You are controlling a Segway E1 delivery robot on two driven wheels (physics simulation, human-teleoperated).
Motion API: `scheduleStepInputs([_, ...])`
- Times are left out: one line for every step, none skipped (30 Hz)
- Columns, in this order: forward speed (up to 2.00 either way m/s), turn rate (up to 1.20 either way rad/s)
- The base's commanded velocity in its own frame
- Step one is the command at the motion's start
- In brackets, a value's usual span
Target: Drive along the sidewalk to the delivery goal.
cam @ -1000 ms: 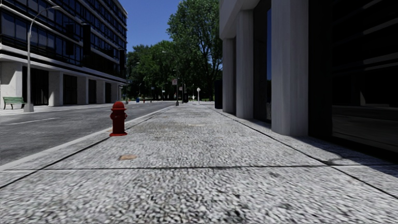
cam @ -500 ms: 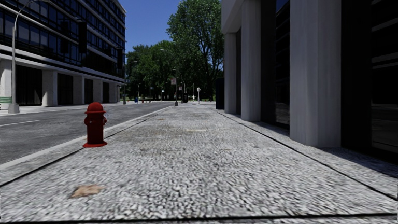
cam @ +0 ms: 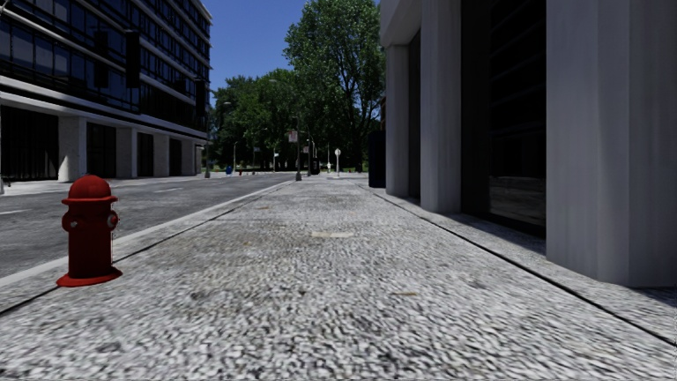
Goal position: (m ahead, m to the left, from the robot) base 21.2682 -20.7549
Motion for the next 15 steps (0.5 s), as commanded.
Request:
scheduleStepInputs([2.00, 0.00])
scheduleStepInputs([2.00, 0.00])
scheduleStepInputs([2.00, 0.00])
scheduleStepInputs([2.00, 0.00])
scheduleStepInputs([2.00, 0.00])
scheduleStepInputs([2.00, 0.00])
scheduleStepInputs([2.00, 0.00])
scheduleStepInputs([2.00, 0.00])
scheduleStepInputs([2.00, 0.00])
scheduleStepInputs([2.00, 0.00])
scheduleStepInputs([2.00, 0.00])
scheduleStepInputs([2.00, 0.00])
scheduleStepInputs([2.00, 0.00])
scheduleStepInputs([2.00, 0.00])
scheduleStepInputs([2.00, 0.00])
